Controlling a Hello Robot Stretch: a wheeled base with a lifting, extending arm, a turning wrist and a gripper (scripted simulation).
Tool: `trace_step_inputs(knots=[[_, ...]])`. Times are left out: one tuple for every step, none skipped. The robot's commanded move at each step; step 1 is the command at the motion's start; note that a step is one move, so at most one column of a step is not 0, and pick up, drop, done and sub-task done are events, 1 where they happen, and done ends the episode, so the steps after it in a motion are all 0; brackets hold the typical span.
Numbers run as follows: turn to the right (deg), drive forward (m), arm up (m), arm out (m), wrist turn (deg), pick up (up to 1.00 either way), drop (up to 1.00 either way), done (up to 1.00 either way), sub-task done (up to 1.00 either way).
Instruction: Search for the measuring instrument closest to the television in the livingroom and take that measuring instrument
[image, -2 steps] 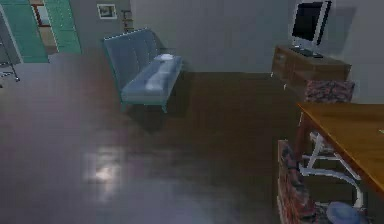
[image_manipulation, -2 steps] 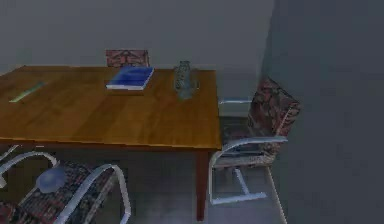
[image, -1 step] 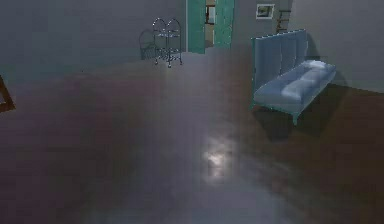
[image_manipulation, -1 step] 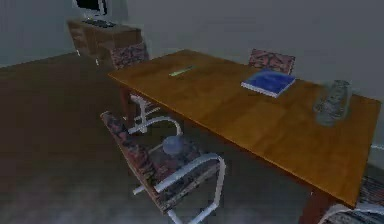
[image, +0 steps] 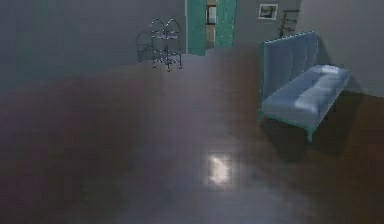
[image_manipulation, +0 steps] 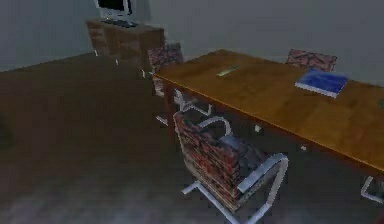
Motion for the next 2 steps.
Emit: trace_step_inputs(knots=[[36.0, 0.0, 0.0, 0.0, 0.0, 0.0, 0.0, 0.0, 0.0], [0.0, 0.5, 0.0, 0.0, 0.0, 0.0, 0.0, 0.0, 0.0]])
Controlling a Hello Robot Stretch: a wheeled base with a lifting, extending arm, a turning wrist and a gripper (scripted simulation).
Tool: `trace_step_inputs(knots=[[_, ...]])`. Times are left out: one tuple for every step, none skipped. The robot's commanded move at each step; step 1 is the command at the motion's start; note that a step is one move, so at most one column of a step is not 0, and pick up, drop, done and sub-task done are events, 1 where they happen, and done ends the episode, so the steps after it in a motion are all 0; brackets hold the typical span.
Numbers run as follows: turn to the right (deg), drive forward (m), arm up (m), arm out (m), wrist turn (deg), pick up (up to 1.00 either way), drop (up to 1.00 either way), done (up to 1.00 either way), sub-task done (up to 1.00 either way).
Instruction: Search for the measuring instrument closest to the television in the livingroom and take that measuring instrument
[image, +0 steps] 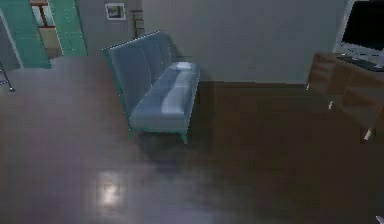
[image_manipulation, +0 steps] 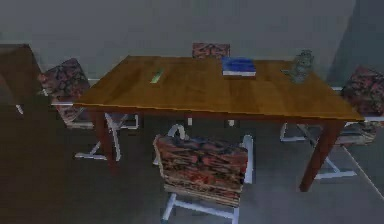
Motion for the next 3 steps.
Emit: trace_step_inputs(knots=[[24.0, 0.0, 0.0, 0.0, 0.0, 0.0, 0.0, 0.0, 0.0], [3.0, 0.0, 0.0, 0.0, 0.0, 0.0, 0.0, 0.0, 0.0], [0.0, 1.0, 0.0, 0.0, 0.0, 0.0, 0.0, 0.0, 0.0]])
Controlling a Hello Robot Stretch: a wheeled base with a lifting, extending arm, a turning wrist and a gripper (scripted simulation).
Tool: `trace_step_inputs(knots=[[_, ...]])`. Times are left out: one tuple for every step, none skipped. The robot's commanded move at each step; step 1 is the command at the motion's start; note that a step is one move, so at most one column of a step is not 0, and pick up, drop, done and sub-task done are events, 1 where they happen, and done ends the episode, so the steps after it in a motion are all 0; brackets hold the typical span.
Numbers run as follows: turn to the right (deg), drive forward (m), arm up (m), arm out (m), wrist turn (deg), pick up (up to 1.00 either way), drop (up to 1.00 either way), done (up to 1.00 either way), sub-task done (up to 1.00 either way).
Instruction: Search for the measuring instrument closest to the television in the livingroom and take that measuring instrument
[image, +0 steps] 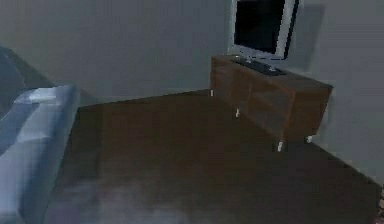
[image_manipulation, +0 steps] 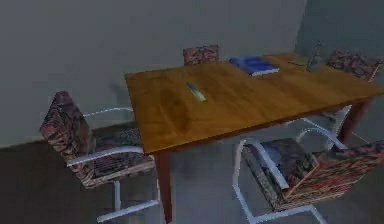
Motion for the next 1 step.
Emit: trace_step_inputs(knots=[[0.0, 0.7, 0.0, 0.0, 0.0, 0.0, 0.0, 0.0, 0.0]])
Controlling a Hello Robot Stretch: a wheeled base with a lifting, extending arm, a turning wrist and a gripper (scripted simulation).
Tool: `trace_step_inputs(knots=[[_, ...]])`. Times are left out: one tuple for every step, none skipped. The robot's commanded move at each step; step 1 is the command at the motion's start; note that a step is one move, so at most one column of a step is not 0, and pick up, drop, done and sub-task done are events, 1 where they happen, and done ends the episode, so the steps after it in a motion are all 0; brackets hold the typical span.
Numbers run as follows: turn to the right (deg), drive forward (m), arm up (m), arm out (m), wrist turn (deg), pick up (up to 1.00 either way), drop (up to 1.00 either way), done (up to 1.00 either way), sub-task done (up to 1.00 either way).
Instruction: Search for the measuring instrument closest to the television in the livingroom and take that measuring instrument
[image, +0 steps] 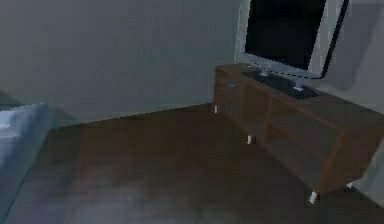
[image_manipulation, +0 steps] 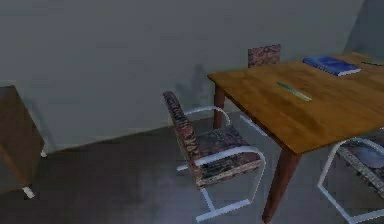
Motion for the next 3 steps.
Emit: trace_step_inputs(knots=[[21.0, 0.0, 0.0, 0.0, 0.0, 0.0, 0.0, 0.0, 0.0], [0.0, 1.0, 0.0, 0.0, 0.0, 0.0, 0.0, 0.0, 0.0], [33.0, 0.0, 0.0, 0.0, 0.0, 0.0, 0.0, 0.0, 0.0]])
